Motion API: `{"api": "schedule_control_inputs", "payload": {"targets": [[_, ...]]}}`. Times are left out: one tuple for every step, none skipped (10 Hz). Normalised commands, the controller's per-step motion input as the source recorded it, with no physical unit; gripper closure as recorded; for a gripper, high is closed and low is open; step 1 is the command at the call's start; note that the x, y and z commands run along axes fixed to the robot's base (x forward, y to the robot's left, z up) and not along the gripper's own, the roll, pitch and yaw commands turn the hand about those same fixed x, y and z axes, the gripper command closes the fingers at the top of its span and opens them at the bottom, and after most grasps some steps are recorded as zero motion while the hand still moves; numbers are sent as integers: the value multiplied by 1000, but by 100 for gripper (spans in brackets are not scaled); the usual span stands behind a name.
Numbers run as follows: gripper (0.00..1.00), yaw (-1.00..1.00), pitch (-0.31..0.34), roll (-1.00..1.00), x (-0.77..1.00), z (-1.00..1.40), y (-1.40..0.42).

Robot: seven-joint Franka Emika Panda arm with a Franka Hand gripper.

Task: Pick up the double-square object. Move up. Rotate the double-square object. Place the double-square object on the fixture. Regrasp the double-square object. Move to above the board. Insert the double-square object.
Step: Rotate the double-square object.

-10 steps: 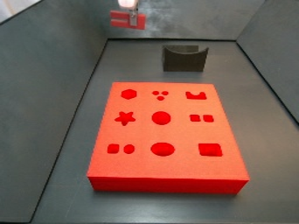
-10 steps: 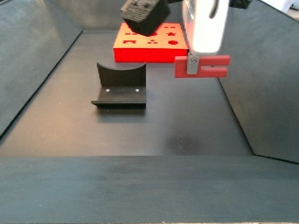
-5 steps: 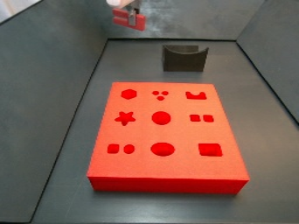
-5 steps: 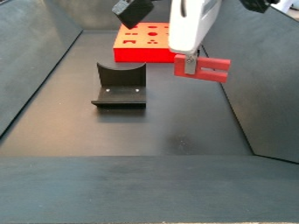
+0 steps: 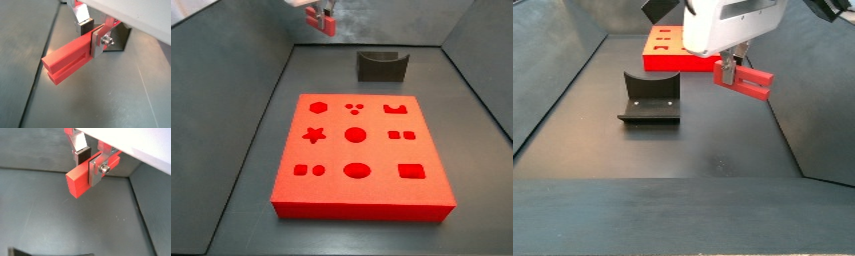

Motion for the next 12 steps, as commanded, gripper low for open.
{"api": "schedule_control_inputs", "payload": {"targets": [[100,-1000,0,-23,-11,-4,15],[100,-1000,0,-24,-11,-4,16],[100,-1000,0,-27,-11,-4,16],[100,-1000,0,-30,-11,-4,16],[100,-1000,-1,-35,-11,-4,16],[100,-1000,-1,-38,-12,-4,16],[100,-1000,-1,-49,-11,-4,16],[100,-1000,-1,-55,-12,-4,16],[100,-927,-1,-70,-12,-4,16],[100,-691,-1,-70,-12,-4,16],[100,-413,-1,-70,-11,-4,16],[100,-318,-1,-70,-11,-4,16]]}}
